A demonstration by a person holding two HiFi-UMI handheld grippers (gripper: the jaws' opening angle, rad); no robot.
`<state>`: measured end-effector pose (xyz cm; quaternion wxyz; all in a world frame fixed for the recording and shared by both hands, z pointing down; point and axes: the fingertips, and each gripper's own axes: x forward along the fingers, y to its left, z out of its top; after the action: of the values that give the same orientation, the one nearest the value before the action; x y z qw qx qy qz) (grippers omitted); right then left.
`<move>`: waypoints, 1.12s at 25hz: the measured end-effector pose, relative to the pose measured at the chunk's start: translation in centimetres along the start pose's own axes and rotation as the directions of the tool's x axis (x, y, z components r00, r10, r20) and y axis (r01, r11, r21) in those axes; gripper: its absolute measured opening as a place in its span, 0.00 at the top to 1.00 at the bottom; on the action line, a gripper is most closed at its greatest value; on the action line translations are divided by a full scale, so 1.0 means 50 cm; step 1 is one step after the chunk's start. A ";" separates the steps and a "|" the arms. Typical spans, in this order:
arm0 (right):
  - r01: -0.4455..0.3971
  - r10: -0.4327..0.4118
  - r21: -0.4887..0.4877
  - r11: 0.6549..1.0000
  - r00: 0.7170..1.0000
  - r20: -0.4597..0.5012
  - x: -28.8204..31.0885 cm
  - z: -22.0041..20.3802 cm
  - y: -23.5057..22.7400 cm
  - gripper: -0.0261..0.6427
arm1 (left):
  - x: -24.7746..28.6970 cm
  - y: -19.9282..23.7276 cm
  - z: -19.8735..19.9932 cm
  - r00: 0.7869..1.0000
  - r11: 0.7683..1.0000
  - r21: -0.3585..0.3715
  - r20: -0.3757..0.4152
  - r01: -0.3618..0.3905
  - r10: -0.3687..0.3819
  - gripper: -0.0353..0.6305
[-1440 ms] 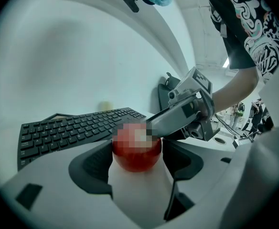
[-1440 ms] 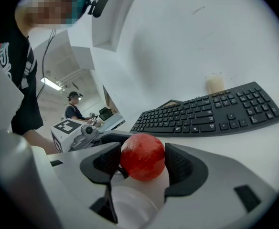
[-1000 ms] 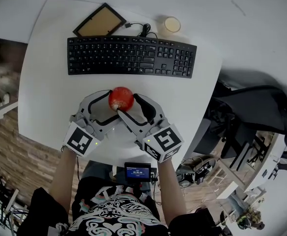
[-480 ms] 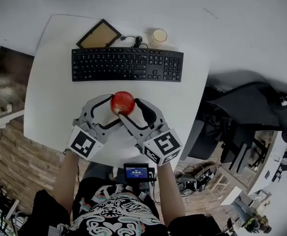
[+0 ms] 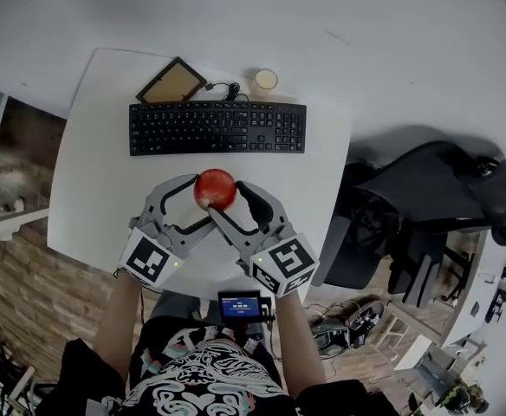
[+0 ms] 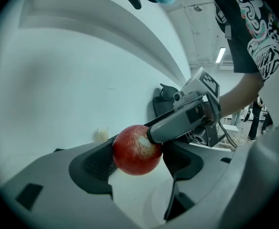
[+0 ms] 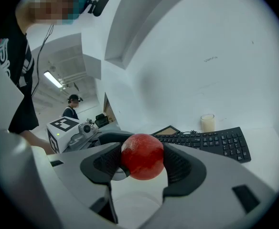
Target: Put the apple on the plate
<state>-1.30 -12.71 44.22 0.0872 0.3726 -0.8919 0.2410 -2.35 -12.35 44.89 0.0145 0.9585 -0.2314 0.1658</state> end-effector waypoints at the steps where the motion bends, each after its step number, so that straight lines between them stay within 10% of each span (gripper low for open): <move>1: 0.000 0.000 0.000 1.000 1.000 -0.001 -0.004 -0.002 0.001 0.55 | -0.001 -0.005 -0.002 1.000 1.000 -0.003 -0.006 0.001 -0.001 0.47; 28: -0.014 0.017 0.062 0.998 0.998 -0.059 -0.093 -0.148 0.039 0.55 | -0.014 -0.158 -0.082 0.997 0.998 -0.064 -0.076 0.026 -0.031 0.47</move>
<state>0.41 -4.98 48.36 0.1002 0.3608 -0.8840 0.2799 -0.69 -4.56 48.94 0.0557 0.9538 -0.2219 0.1949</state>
